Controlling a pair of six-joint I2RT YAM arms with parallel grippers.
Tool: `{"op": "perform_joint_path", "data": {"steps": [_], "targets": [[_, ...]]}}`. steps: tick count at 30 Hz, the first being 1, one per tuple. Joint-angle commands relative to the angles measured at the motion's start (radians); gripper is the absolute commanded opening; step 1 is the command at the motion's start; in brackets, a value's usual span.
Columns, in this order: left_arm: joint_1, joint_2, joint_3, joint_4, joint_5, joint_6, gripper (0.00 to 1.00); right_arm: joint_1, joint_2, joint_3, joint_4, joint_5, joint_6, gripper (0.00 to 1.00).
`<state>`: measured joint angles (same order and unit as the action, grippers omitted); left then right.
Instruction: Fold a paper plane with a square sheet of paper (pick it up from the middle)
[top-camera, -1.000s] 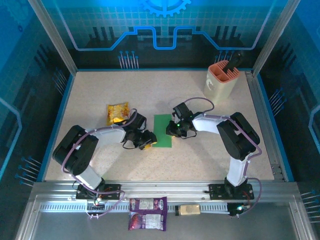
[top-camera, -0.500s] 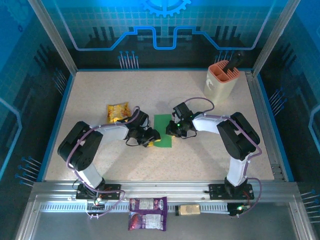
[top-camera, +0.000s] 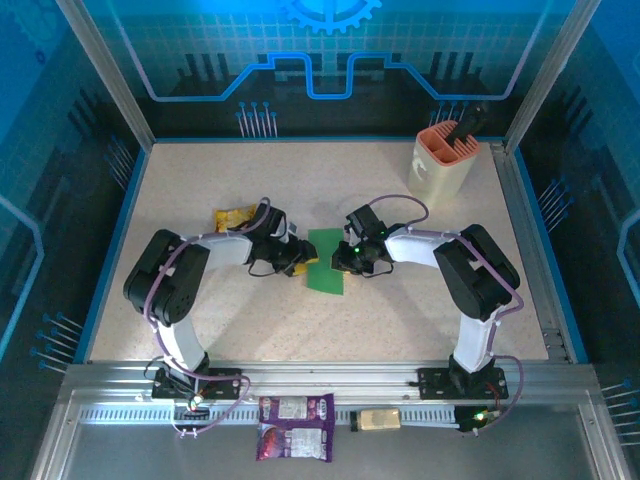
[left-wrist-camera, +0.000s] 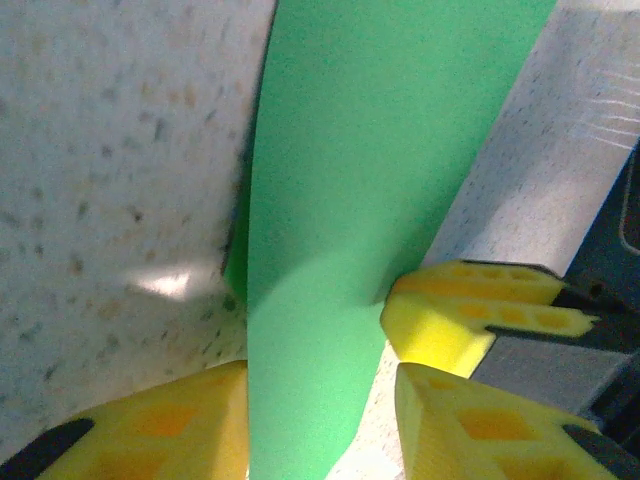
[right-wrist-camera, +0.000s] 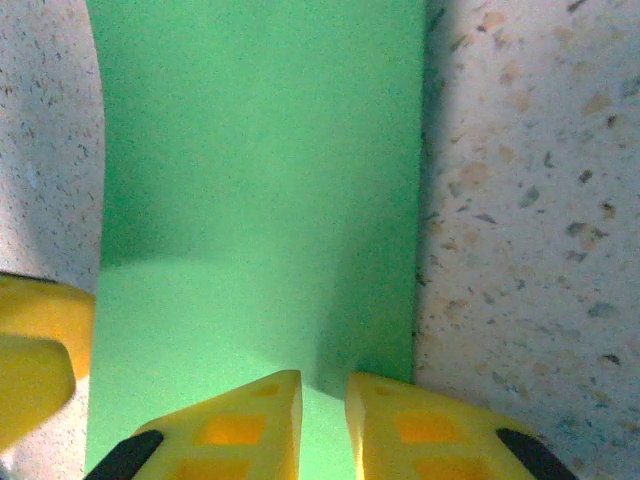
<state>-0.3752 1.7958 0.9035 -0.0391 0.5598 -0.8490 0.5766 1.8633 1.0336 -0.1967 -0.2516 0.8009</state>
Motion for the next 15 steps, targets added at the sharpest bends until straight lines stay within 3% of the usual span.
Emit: {"op": "perform_joint_path", "data": {"steps": [1, 15], "targets": [[0.004, 0.029, 0.045, -0.004, 0.075, 0.052, 0.38, -0.014, 0.013, -0.023, -0.047, 0.035, -0.008, 0.23], [0.022, 0.057, 0.077, -0.076, 0.038, 0.099, 0.18, -0.017, -0.011, -0.016, -0.001, 0.015, -0.048, 0.25]]}}
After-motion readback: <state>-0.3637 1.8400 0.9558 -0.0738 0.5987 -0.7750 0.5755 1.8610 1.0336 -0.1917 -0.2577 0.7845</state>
